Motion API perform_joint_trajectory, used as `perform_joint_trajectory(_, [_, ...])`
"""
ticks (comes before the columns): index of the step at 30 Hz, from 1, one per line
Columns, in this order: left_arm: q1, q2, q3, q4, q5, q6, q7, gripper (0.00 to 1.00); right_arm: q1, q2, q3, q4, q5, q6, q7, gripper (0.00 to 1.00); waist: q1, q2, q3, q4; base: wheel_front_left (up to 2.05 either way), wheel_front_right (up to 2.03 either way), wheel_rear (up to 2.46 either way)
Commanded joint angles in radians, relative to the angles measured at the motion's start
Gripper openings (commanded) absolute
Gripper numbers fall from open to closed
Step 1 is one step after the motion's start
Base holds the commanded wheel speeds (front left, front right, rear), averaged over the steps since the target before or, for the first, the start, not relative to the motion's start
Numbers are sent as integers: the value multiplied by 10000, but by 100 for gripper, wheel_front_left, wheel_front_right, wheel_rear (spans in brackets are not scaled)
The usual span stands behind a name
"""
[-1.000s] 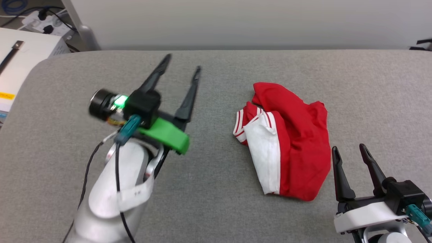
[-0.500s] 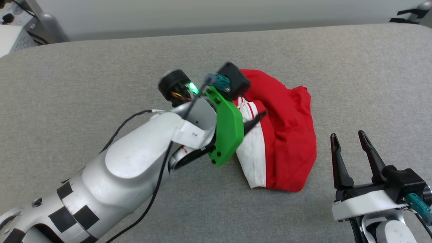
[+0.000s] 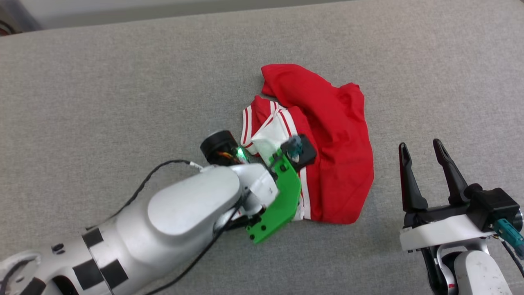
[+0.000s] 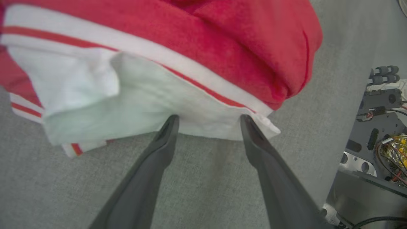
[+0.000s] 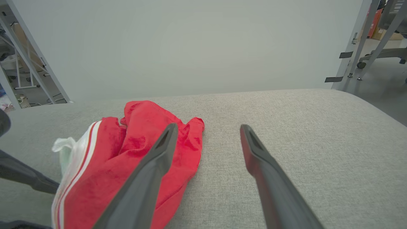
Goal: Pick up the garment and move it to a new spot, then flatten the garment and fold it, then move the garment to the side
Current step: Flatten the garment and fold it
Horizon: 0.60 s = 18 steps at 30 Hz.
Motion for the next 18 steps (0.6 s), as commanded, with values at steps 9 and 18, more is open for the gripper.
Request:
perform_joint_trajectory(9, [1356, -131, -27, 246, 1214, -28, 880, 100, -367, -20, 31, 37, 50, -7, -59, 100, -1, 0, 518, -190, 0, 0, 0])
perform_joint_trajectory(18, [1254, -527, -28, 525, 1472, -28, -350, 0, -400, -20, -11, 83, -79, -7, -59, 100, -1, 0, 393, 179, 0, 0, 0])
